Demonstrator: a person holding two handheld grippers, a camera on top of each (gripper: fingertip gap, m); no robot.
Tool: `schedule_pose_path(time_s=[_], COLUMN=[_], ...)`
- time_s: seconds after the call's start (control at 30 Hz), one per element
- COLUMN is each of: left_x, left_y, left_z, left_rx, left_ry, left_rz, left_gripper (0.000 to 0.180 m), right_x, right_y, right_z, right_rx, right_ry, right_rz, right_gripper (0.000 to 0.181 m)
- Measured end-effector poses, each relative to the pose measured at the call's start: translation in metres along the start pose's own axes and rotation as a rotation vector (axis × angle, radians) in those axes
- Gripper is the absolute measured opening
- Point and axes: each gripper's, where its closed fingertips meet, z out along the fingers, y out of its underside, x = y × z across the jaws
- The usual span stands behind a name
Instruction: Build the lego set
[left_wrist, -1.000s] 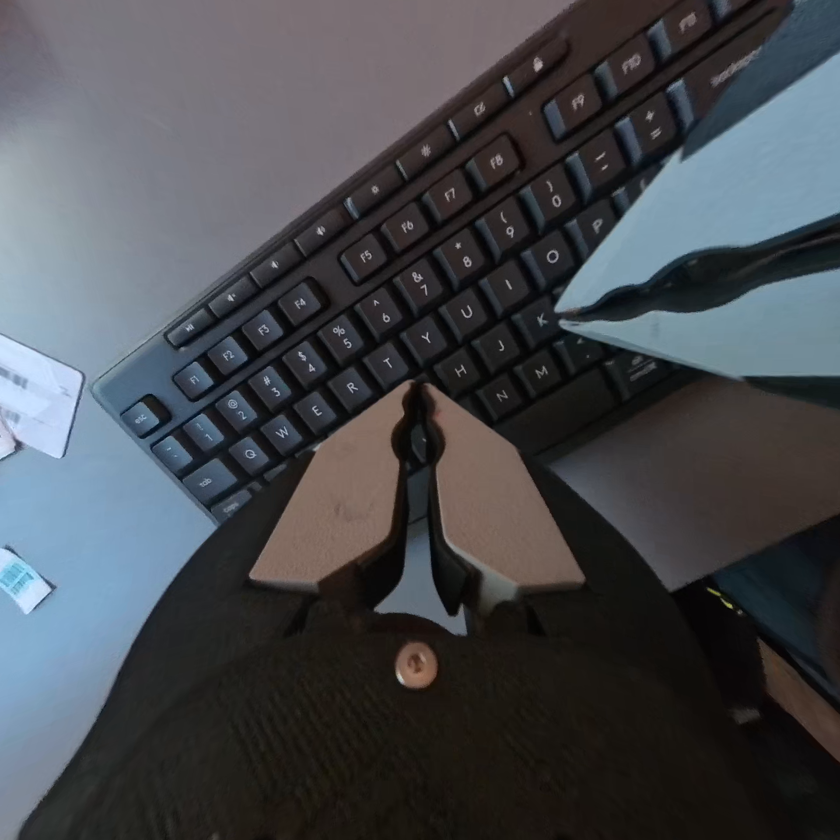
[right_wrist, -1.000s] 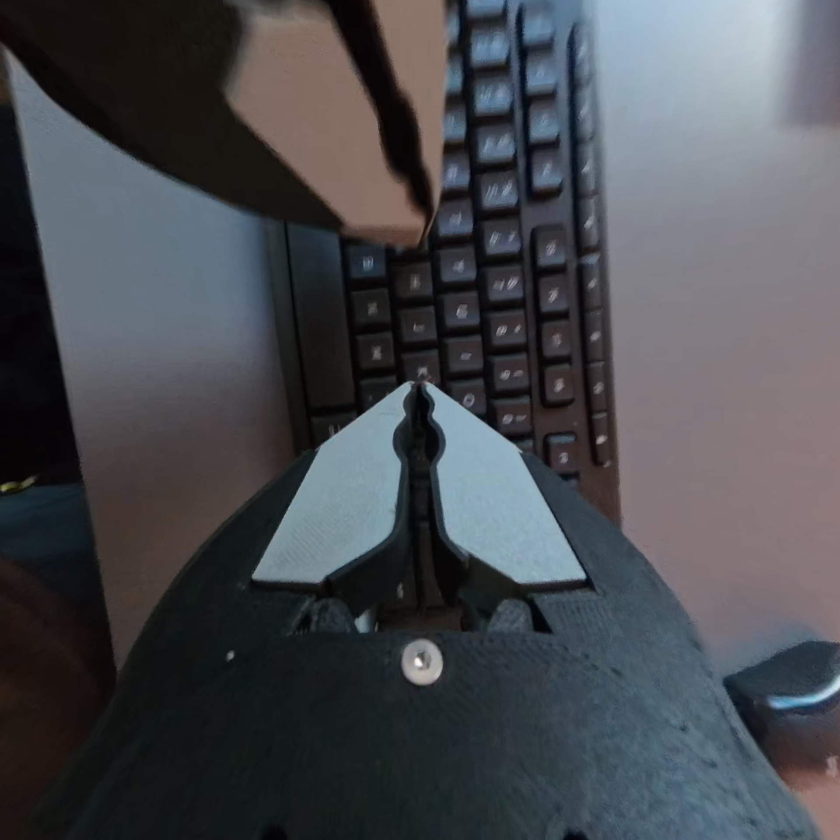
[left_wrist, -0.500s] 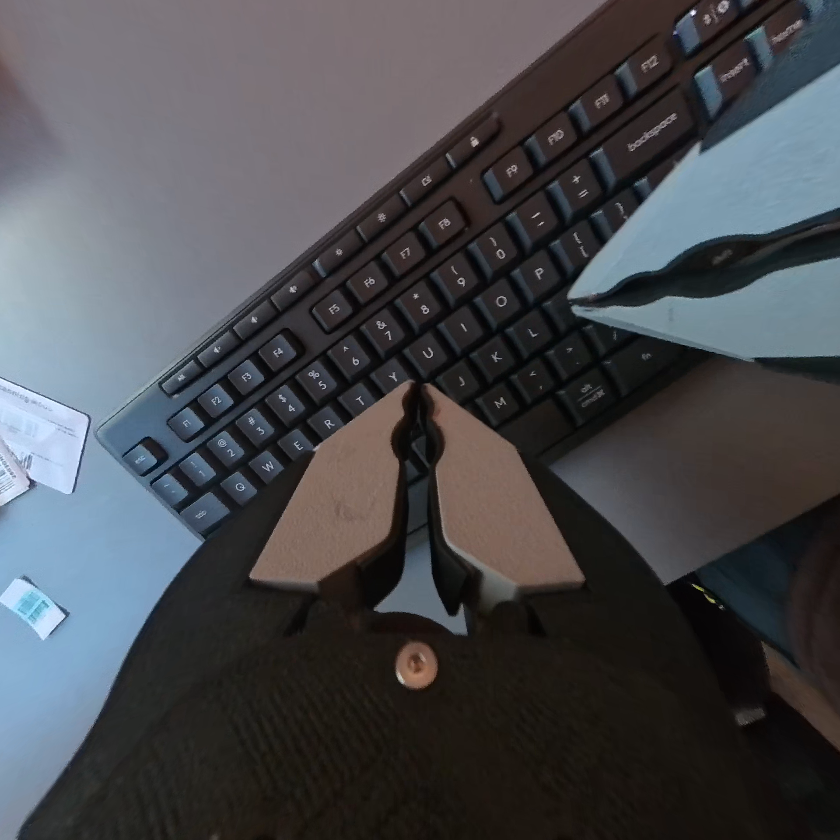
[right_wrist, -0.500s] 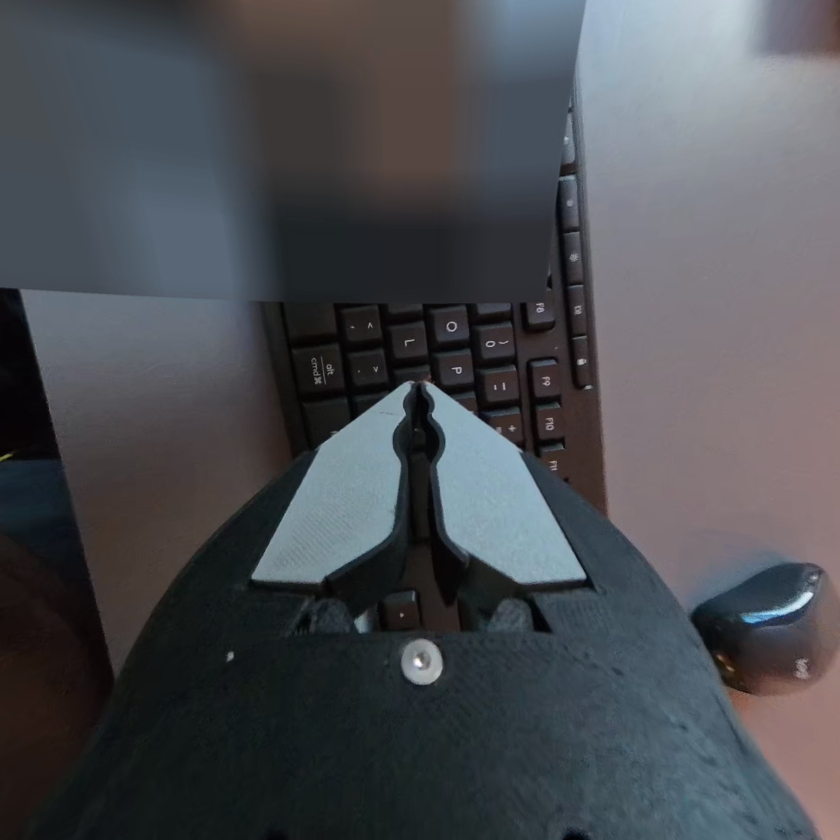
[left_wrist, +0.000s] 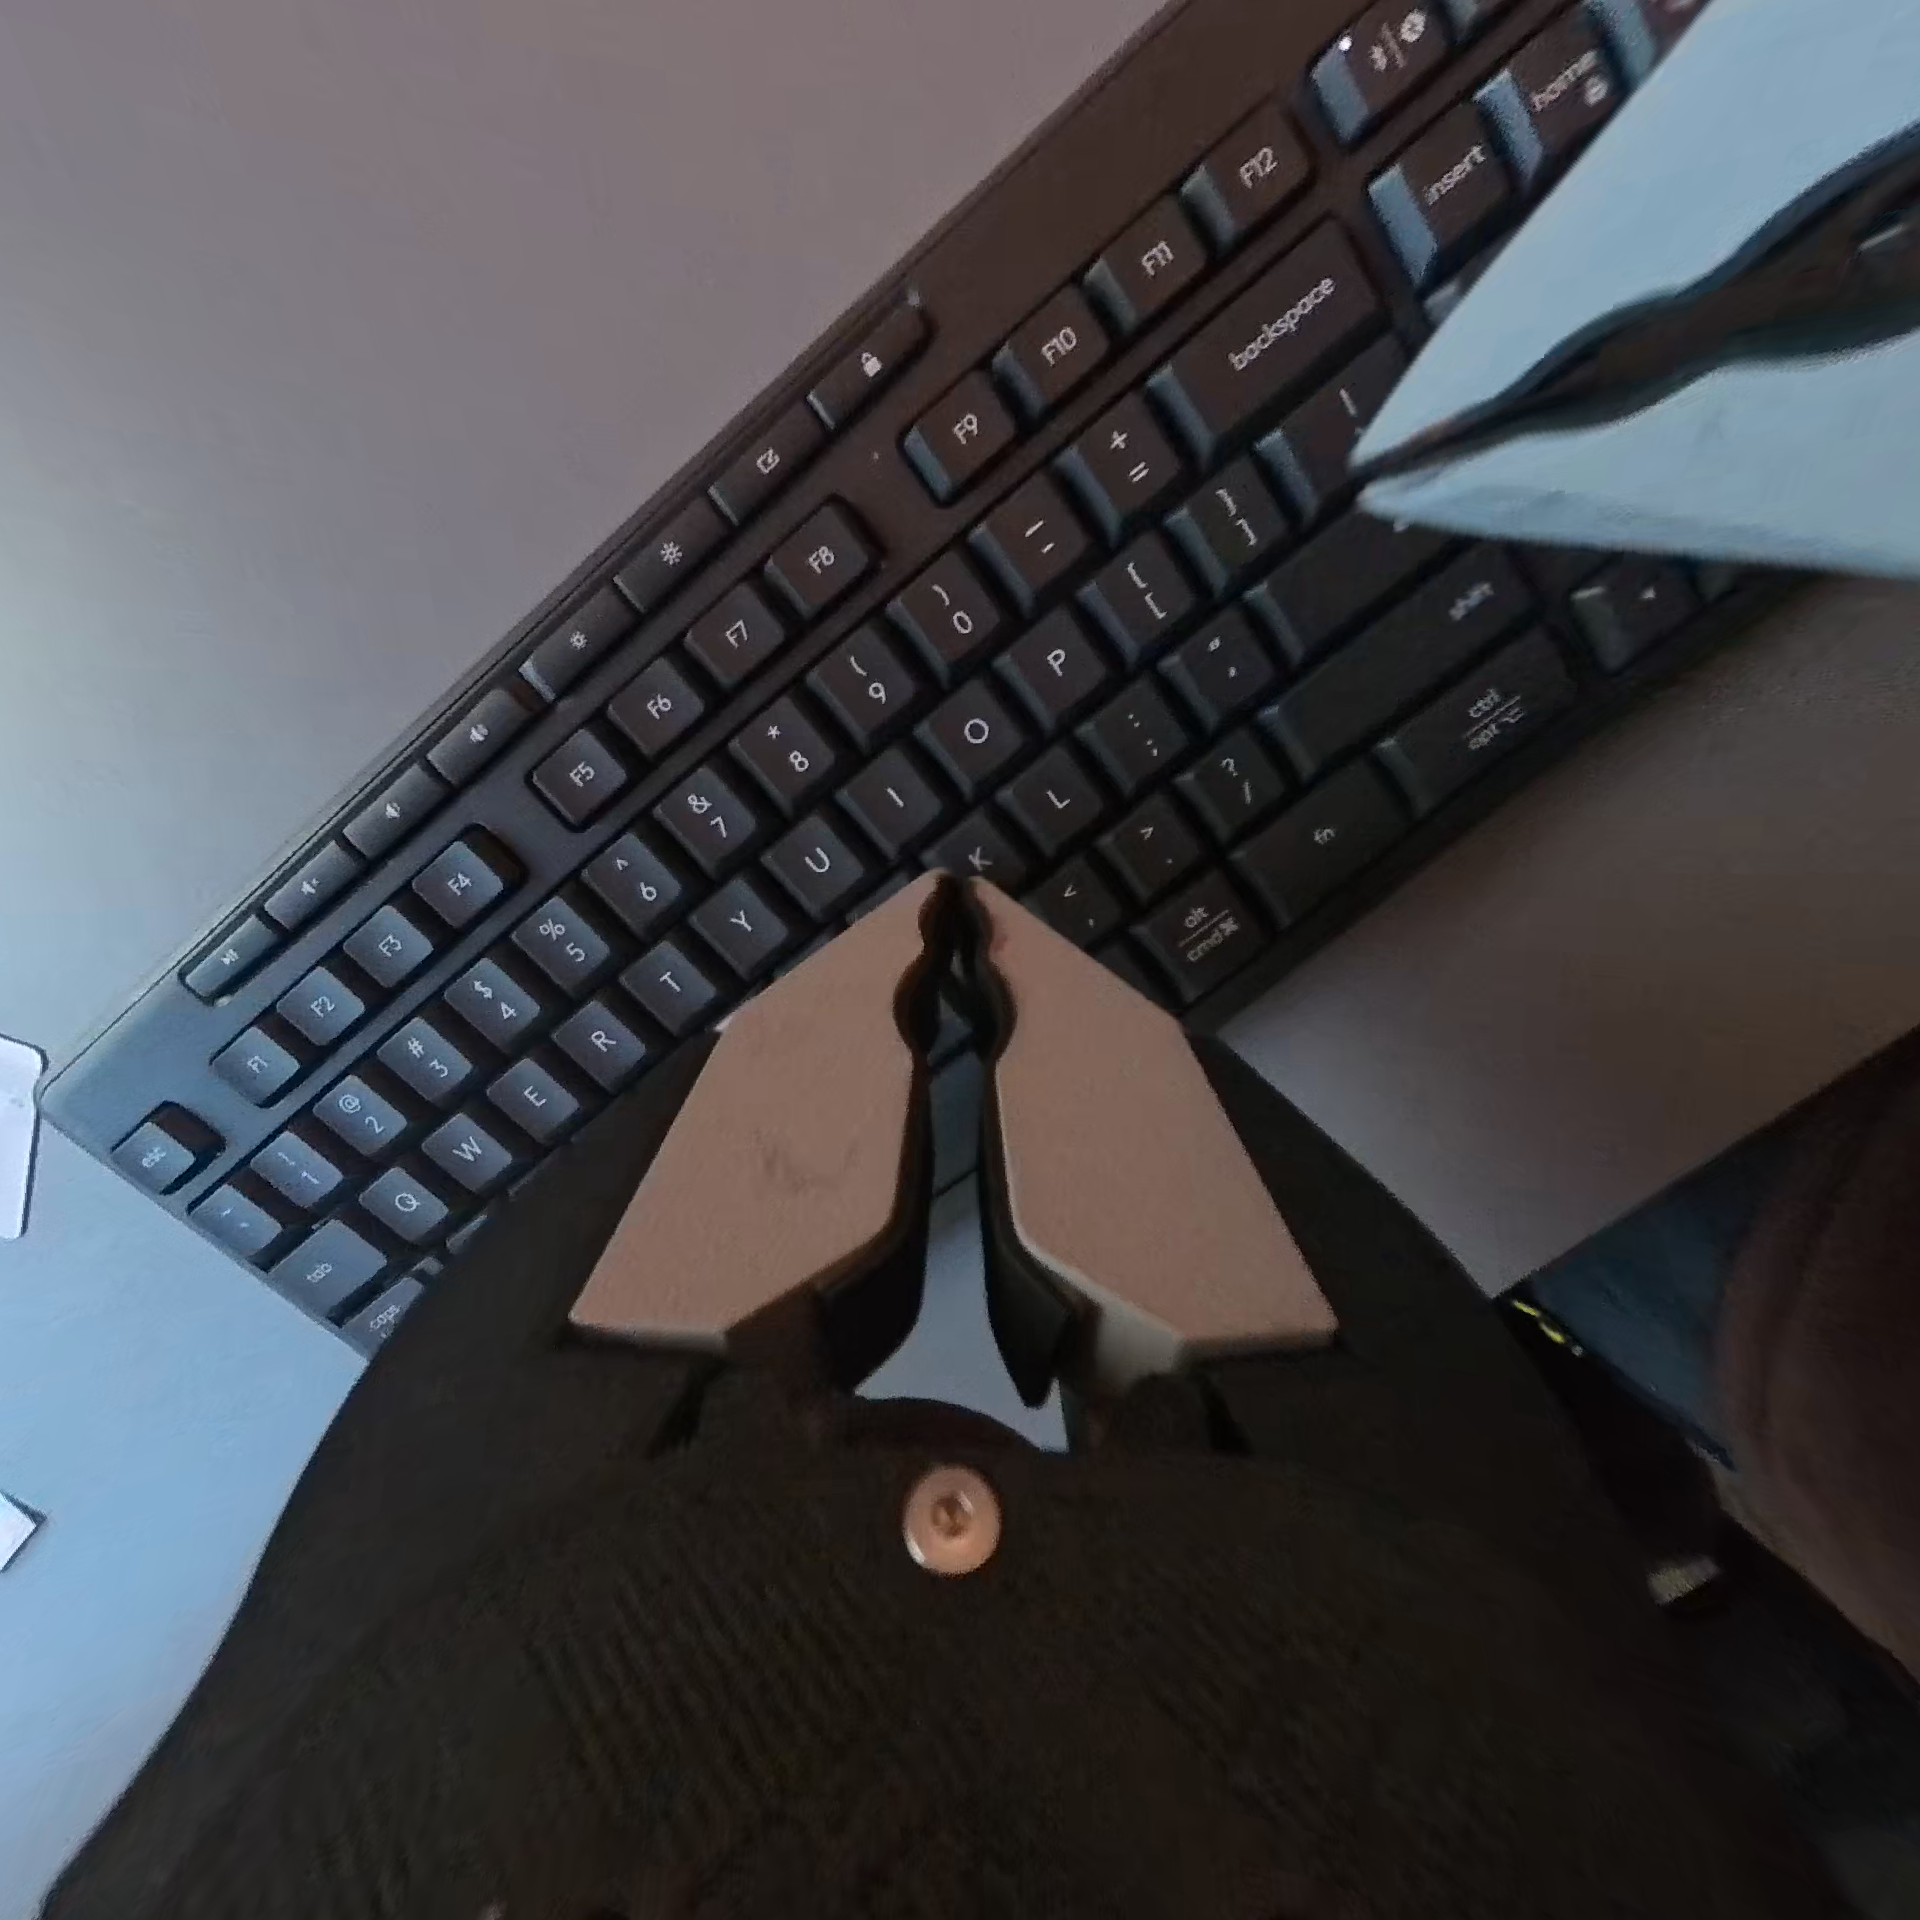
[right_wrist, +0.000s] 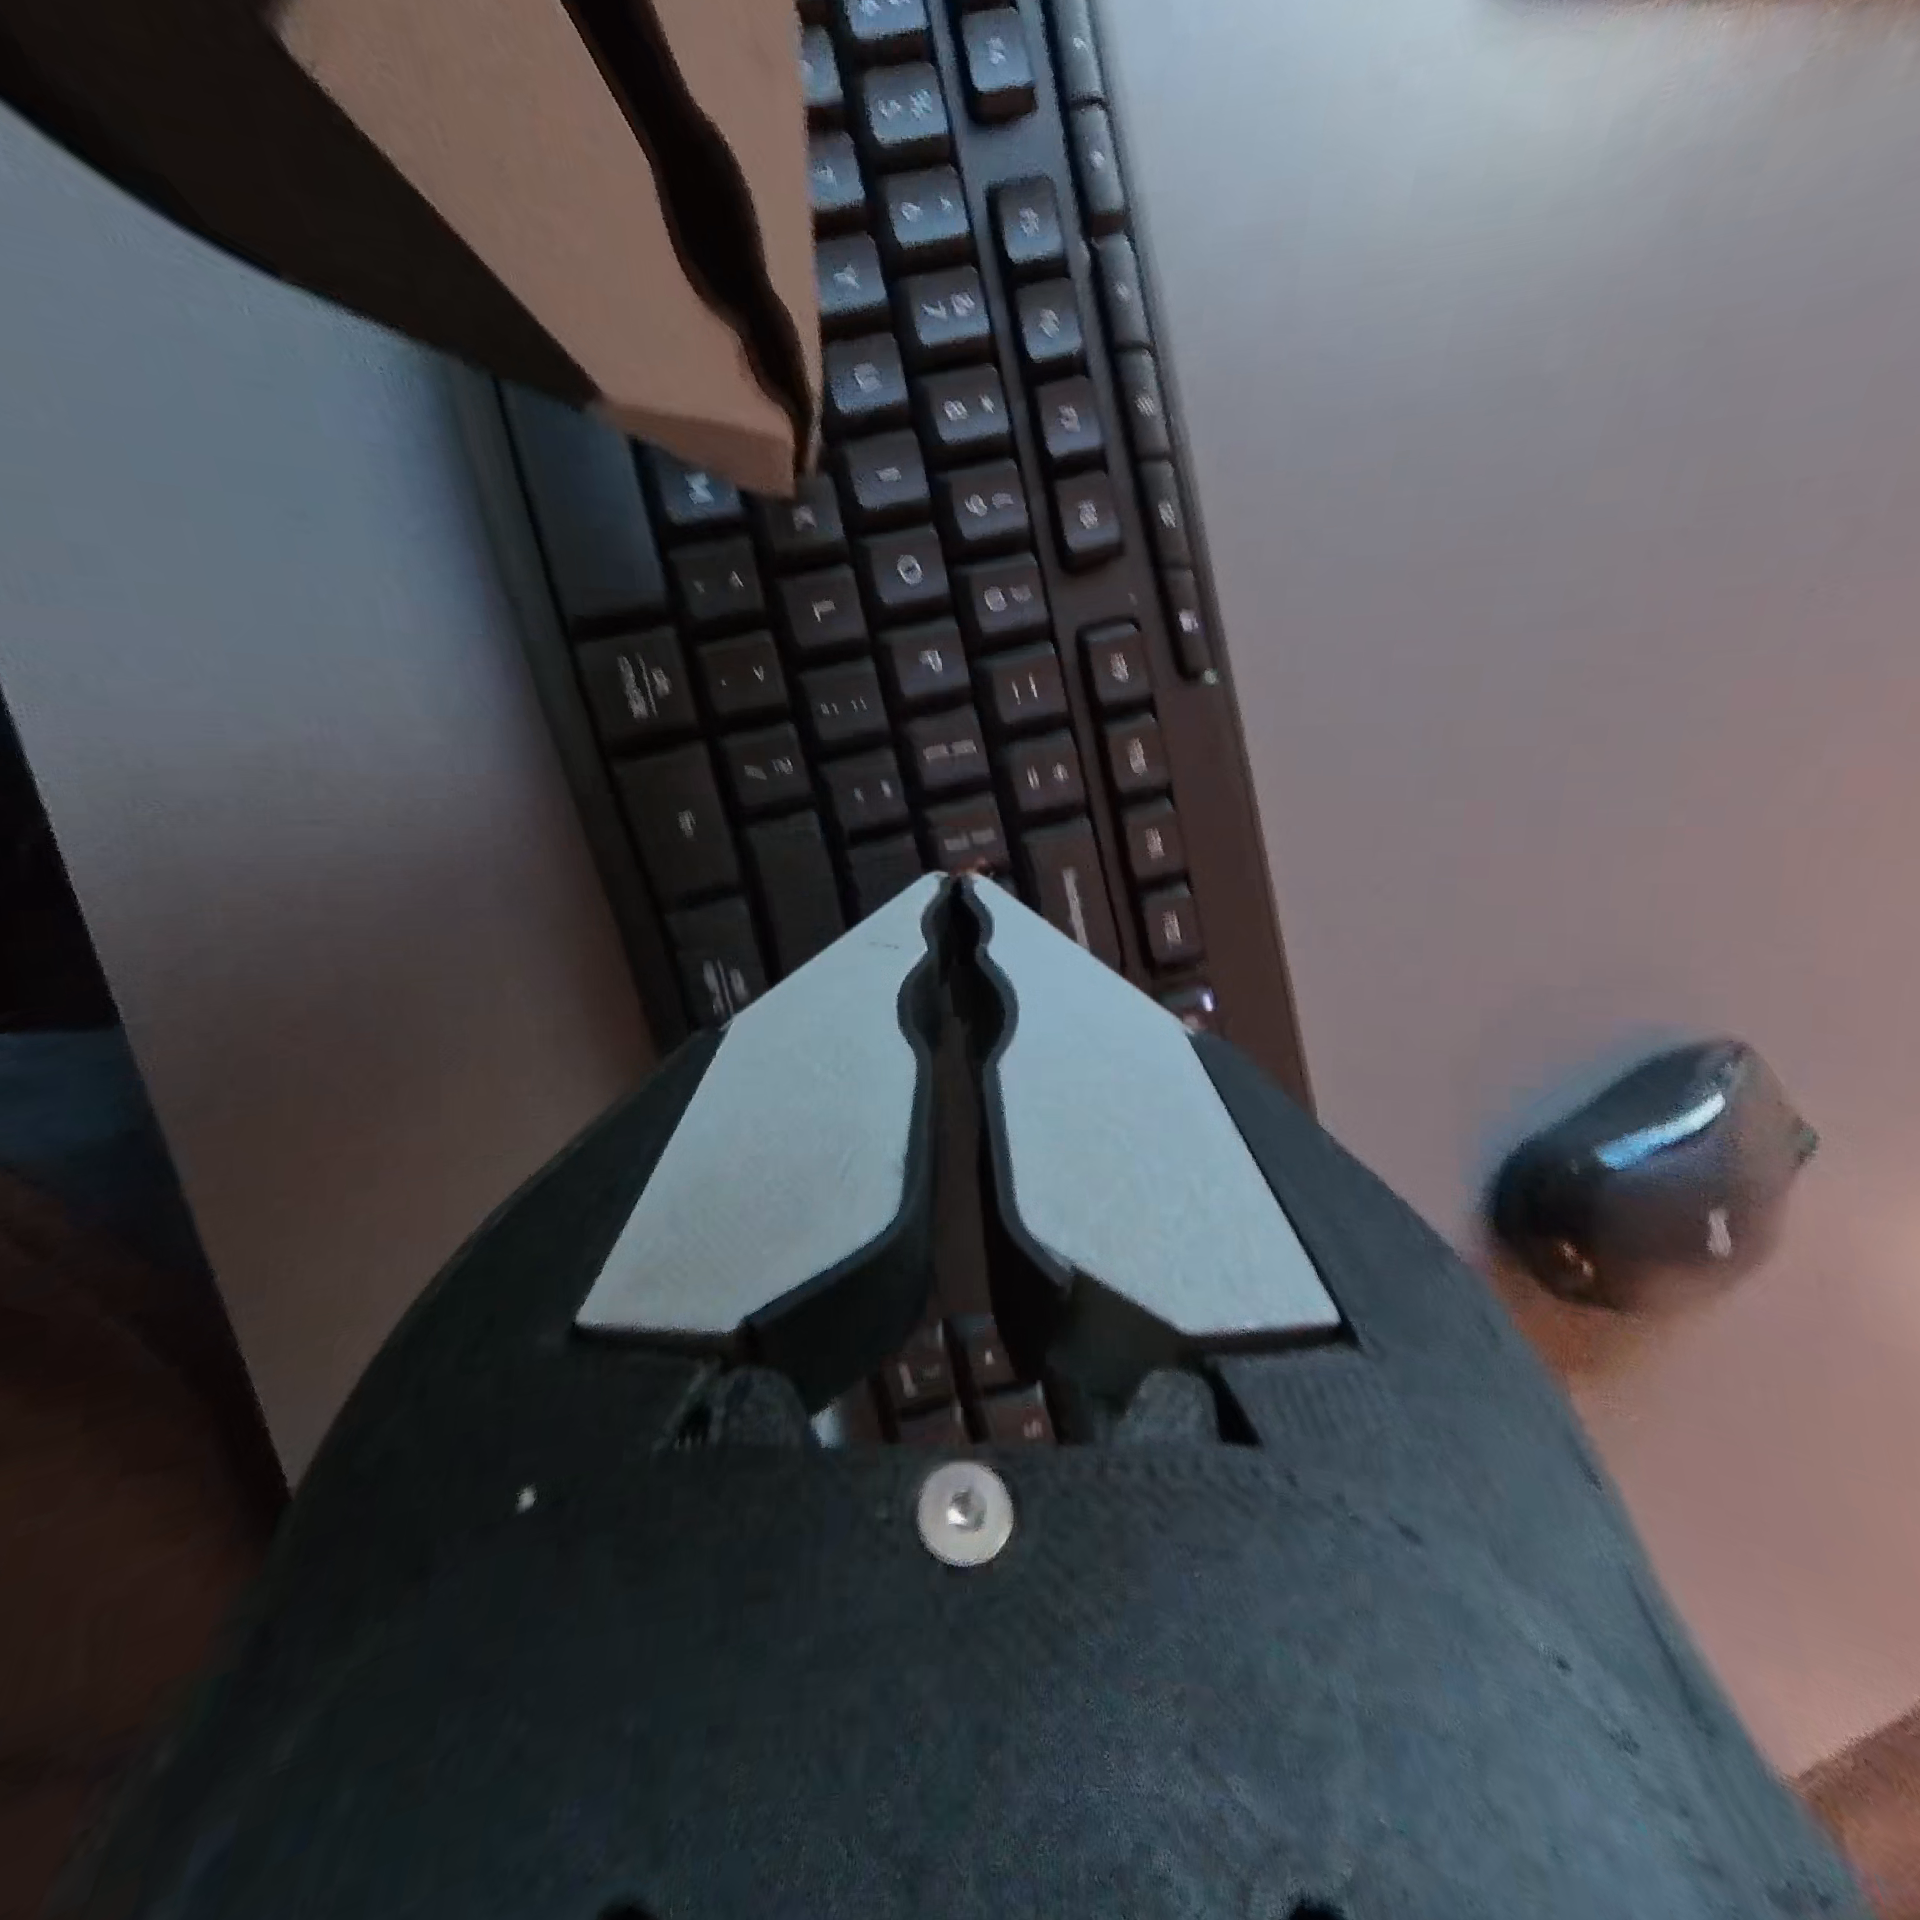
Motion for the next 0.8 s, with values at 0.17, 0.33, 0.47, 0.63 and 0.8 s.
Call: schedule_pose_path(time_s=[0.17, 0.33, 0.47, 0.63, 0.8], left_x=[0.009, 0.024, 0.048, 0.117, 0.217], left_y=[-0.006, -0.032, -0.062, -0.117, -0.159], left_z=[0.002, -0.005, -0.011, -0.014, -0.014], left_rx=[0.014, 0.094, 0.140, 0.191, 0.178], left_ry=[0.011, 0.048, 0.097, 0.163, 0.246], left_rz=[0.019, 0.009, 0.007, 0.161, 0.318], left_gripper=[0.000, 0.000, 0.000, 0.000, 0.000], right_x=[0.012, 0.006, 0.012, 0.027, 0.028], right_y=[0.035, 0.067, 0.075, 0.127, 0.203], right_z=[-0.017, -0.030, -0.070, -0.118, -0.175], right_rx=[-0.042, -0.071, 0.051, 0.038, 0.047], right_ry=[0.026, -0.037, -0.027, 0.047, 0.182], right_rz=[0.045, 0.092, 0.145, 0.292, 0.442], right_gripper=[0.000, 0.000, 0.000, 0.020, 0.043])
